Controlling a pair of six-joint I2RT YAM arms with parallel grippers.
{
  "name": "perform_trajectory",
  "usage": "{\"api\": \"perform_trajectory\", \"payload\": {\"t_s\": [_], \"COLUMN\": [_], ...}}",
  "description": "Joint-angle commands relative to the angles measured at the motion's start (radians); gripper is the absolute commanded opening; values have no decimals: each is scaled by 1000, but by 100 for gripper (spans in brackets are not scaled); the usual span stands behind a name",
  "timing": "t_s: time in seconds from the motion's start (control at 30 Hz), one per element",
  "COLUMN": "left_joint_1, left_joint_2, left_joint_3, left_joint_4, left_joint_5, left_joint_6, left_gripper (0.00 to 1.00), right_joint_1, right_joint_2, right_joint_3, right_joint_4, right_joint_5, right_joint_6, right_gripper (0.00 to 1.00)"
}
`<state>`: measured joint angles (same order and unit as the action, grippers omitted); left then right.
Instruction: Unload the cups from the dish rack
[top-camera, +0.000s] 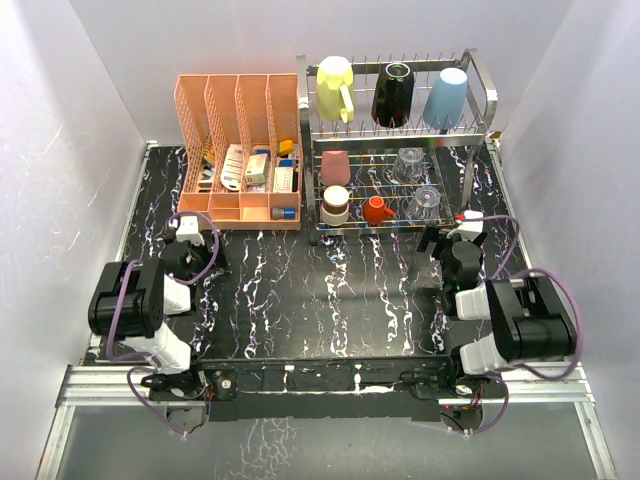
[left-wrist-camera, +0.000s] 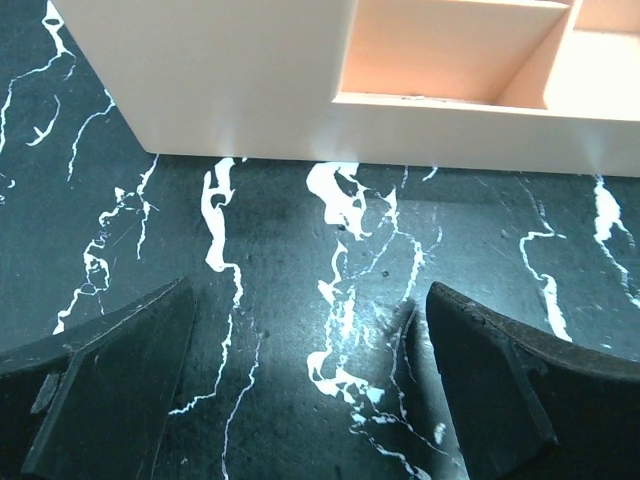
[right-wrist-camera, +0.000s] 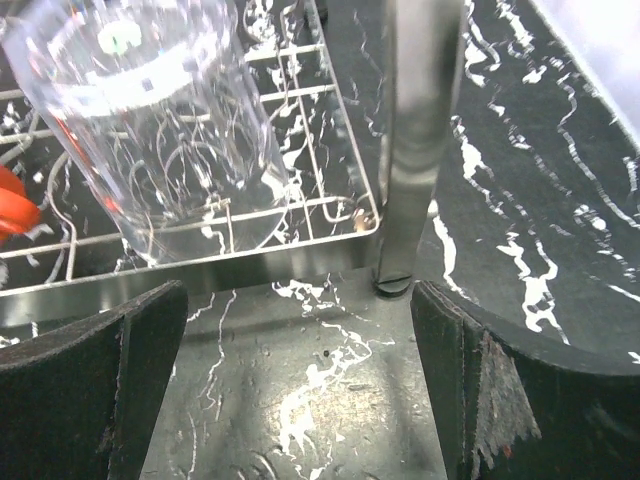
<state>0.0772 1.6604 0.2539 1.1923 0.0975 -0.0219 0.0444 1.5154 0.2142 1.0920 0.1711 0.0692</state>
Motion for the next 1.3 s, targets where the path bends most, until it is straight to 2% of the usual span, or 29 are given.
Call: {"api": "perform_trajectory", "payload": {"t_s": [0.0,0.1,0.27,0.37,0.4,0.47,0.6,0.73,0.87,1.1,1.27], "left_joint_1": [22,66,74,75,75,75,77,78,78,78,79], "left_joint_2": [-206,-313,-407,-434,-443,-457,-478,-486,-496,-474,-448], "left_joint_3": [107,215,391,492,524,582,642,680,697,731,765], "left_joint_4": [-294,-572,-934,-1124,-1196,-1294,-1400,-1464,-1522,-1596,-1620], "left_joint_5": [78,191,310,334,361,398,398,363,324,299,314], "left_joint_6": [-31,-135,-125,-92,-64,-8,3,24,94,172,174], "left_gripper": [97,97,97,97,97,97,97,97,97,97,97], "right_joint_1": [-2,-3,-2,-3,-2,-2,4,129,238,262,265], "right_joint_2": [-211,-349,-521,-574,-587,-598,-548,-396,-289,-91,4], "right_joint_3": [60,105,266,342,362,380,393,515,584,748,781], "right_joint_4": [-196,-397,-780,-975,-998,-963,-870,-936,-887,-959,-974], "right_joint_5": [65,91,75,173,108,-94,-298,-202,-147,-196,-211], "right_joint_6": [49,117,248,480,454,363,323,195,122,90,49], "right_gripper": [98,98,98,98,98,98,98,98,98,94,89]}}
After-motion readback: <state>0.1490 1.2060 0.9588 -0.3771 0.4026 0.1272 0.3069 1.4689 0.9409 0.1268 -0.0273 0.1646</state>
